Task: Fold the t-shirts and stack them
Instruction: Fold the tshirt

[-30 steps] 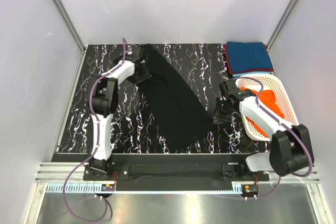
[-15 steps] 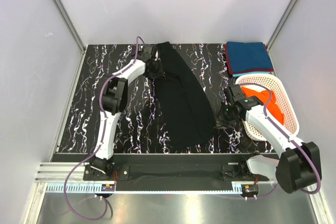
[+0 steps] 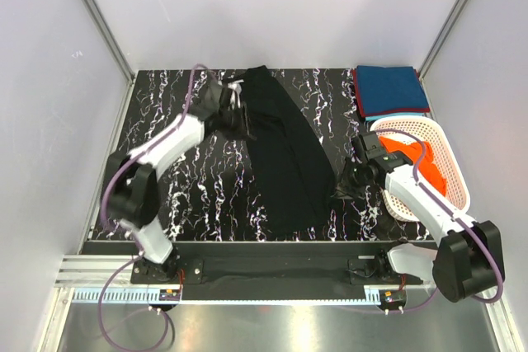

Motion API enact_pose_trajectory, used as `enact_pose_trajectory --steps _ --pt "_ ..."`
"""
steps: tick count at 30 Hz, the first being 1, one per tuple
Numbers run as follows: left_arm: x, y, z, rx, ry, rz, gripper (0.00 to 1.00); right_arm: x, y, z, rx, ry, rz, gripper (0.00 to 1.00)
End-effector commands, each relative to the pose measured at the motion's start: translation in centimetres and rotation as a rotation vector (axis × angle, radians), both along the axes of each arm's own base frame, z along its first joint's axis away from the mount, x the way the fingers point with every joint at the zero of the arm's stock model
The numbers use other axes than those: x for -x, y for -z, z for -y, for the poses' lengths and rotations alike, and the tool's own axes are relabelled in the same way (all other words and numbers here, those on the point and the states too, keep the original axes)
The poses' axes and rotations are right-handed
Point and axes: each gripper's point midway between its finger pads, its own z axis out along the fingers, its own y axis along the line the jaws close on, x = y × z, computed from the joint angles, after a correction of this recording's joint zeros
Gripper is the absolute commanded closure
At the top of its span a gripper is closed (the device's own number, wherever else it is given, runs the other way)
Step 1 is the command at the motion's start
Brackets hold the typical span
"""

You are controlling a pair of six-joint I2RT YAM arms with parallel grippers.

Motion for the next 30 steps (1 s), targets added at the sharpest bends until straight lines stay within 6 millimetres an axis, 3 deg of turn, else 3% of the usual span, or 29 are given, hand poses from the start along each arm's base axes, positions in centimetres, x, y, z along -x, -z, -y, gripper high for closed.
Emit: enact_pose_trajectory --steps 1,2,3,4,5,6,8,9,11,12,14,22,30 --pt "7.6 1.6 1.6 -0.06 0.056 -0.05 0.62 -1.4 -1.2 -0.8 -0.039 -0.025 0.056 1.0" --pt "9.2 0.1 1.9 -0.038 0.034 -0.023 0.62 -1.5 -1.3 -0.9 -0.044 -0.028 0.063 1.0" --pt "12.0 2.0 1.7 -0.062 0.043 -0.062 0.62 -1.5 -1.1 -1.0 -0.044 -0.035 0.058 1.0" --pt "15.0 2.1 3.6 -0.063 0.098 -0.059 0.61 -1.5 -1.1 -1.0 -0.045 -0.042 0.061 1.0" --pt "16.6 2.3 4.1 -0.045 0.059 -0.082 0.61 -1.5 -1.1 -1.1 -0.048 -0.045 0.06 1.0" --pt "19.6 3.1 4.6 -0.044 0.088 -0.11 0.62 -1.5 -0.9 -1.1 -0.047 -0.049 0.06 1.0" --pt "21.5 3.2 4.9 0.017 -0.017 -0.15 0.62 -1.6 -0.9 -1.2 -0.052 -0.05 0.072 1.0" --pt "23.8 5.1 4.8 0.011 -0.014 -0.188 0.62 -1.4 -0.7 -1.2 -0.058 -0.05 0.07 1.0" --pt "24.8 5.0 5.8 0.109 -0.078 -0.225 0.62 -1.3 -0.7 -1.5 -0.077 -0.054 0.075 1.0" --pt "25.9 5.9 5.7 0.105 -0.081 -0.251 0.62 -1.2 -0.6 -1.5 -0.081 -0.058 0.072 1.0" --pt "25.7 6.3 5.7 0.093 -0.131 -0.22 0.6 -1.0 -0.5 -1.6 -0.085 -0.061 0.066 1.0" --pt "27.9 8.0 8.1 0.047 -0.131 -0.264 0.55 -0.9 -0.9 -1.6 -0.092 -0.071 0.089 1.0" --pt "28.4 10.5 7.8 -0.02 -0.171 -0.303 0.56 -0.5 -0.3 -1.4 -0.09 -0.063 0.079 1.0"
